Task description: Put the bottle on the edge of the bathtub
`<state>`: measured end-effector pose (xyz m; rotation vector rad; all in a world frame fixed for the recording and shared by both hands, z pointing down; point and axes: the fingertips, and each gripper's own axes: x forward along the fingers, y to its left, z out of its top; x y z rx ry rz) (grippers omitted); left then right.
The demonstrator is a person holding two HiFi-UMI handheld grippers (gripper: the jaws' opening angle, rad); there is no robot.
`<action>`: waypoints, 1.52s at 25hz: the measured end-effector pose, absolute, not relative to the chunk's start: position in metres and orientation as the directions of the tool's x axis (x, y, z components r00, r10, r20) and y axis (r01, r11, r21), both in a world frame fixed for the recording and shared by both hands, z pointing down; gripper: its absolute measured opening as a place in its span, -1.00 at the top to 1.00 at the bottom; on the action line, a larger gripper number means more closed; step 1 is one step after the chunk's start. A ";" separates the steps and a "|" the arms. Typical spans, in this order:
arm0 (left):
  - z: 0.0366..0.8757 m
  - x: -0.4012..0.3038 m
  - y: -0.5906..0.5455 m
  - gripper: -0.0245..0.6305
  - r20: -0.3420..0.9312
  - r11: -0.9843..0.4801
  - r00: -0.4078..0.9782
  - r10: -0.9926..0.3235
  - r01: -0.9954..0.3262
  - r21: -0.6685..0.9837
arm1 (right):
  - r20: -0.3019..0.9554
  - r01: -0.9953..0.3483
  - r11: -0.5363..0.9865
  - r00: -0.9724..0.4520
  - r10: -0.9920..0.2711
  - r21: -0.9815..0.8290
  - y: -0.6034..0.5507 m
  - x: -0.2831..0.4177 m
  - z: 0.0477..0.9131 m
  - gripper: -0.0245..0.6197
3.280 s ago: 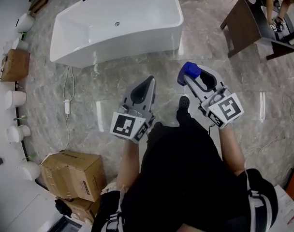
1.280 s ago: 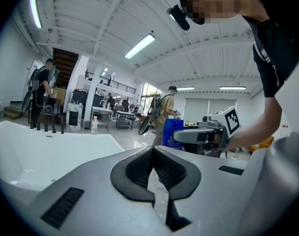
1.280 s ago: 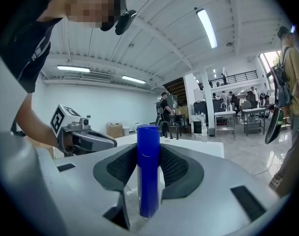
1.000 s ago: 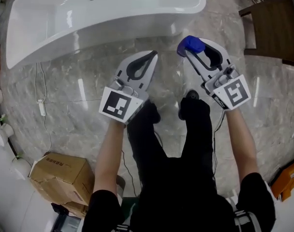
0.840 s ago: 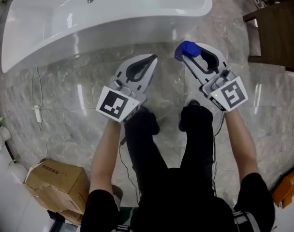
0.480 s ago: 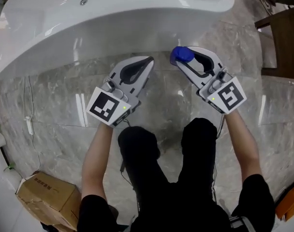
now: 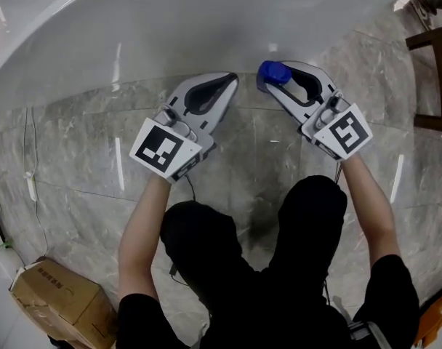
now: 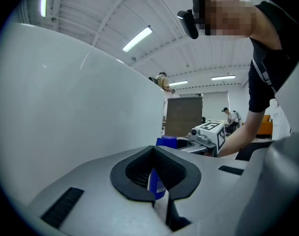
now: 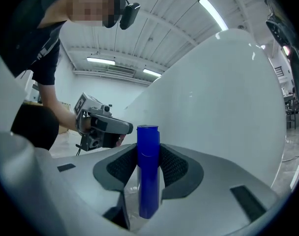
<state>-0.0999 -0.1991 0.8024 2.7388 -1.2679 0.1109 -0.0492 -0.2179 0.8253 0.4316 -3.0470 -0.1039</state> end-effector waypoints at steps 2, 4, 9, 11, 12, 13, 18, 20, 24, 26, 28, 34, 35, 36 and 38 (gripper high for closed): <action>0.817 -0.105 -0.201 0.90 0.130 -0.629 0.638 -0.759 -0.770 0.106 | 0.065 -0.271 0.960 -0.959 -0.276 0.075 -0.222 -0.053 0.845 0.50; 0.826 -0.110 -0.201 0.90 0.132 -0.621 0.631 -0.764 -0.776 0.115 | 0.070 -0.278 0.958 -0.957 -0.282 0.069 -0.226 -0.057 0.865 0.50; 0.839 -0.114 -0.202 0.90 0.114 -0.593 0.604 -0.789 -0.797 0.119 | 0.091 -0.308 0.951 -0.947 -0.308 0.013 -0.239 -0.057 0.913 0.50; 0.846 -0.114 -0.200 0.90 0.119 -0.591 0.605 -0.787 -0.795 0.132 | 0.110 -0.322 0.947 -0.941 -0.319 -0.004 -0.242 -0.058 0.933 0.50; 0.848 -0.115 -0.198 0.90 0.122 -0.590 0.605 -0.787 -0.796 0.138 | 0.122 -0.327 0.945 -0.938 -0.324 -0.005 -0.242 -0.060 0.943 0.50; 0.850 -0.117 -0.196 0.90 0.123 -0.587 0.603 -0.788 -0.797 0.143 | 0.134 -0.333 0.943 -0.935 -0.329 -0.002 -0.244 -0.063 0.954 0.50; 0.855 -0.117 -0.189 0.90 0.128 -0.588 0.608 -0.784 -0.792 0.162 | 0.187 -0.347 0.938 -0.920 -0.345 0.021 -0.254 -0.071 0.998 0.50; 0.854 -0.115 -0.185 0.90 0.139 -0.601 0.619 -0.773 -0.785 0.152 | 0.197 -0.355 0.935 -0.915 -0.352 0.020 -0.256 -0.070 1.011 0.50; 0.852 -0.120 -0.185 0.90 0.137 -0.593 0.609 -0.781 -0.793 0.143 | 0.203 -0.386 0.922 -0.902 -0.381 0.015 -0.264 -0.069 1.027 0.50; 0.852 -0.120 -0.187 0.90 0.133 -0.591 0.607 -0.784 -0.794 0.139 | 0.211 -0.391 0.920 -0.898 -0.387 0.024 -0.268 -0.070 1.034 0.50; 0.854 -0.118 -0.188 0.90 0.135 -0.596 0.611 -0.780 -0.791 0.135 | 0.218 -0.398 0.917 -0.893 -0.395 0.033 -0.271 -0.071 1.039 0.50; 0.860 -0.106 -0.190 0.90 0.148 -0.622 0.633 -0.760 -0.774 0.119 | 0.227 -0.425 0.904 -0.877 -0.424 0.044 -0.284 -0.070 1.049 0.50; 0.860 -0.105 -0.191 0.90 0.147 -0.624 0.635 -0.758 -0.772 0.117 | 0.227 -0.427 0.903 -0.876 -0.425 0.046 -0.286 -0.070 1.049 0.50; 0.860 -0.104 -0.191 0.90 0.146 -0.626 0.636 -0.757 -0.771 0.116 | 0.228 -0.426 0.903 -0.876 -0.426 0.049 -0.287 -0.071 1.049 0.50; 0.861 -0.104 -0.192 0.90 0.146 -0.625 0.636 -0.758 -0.772 0.118 | 0.234 -0.422 0.905 -0.876 -0.423 0.056 -0.286 -0.072 1.048 0.50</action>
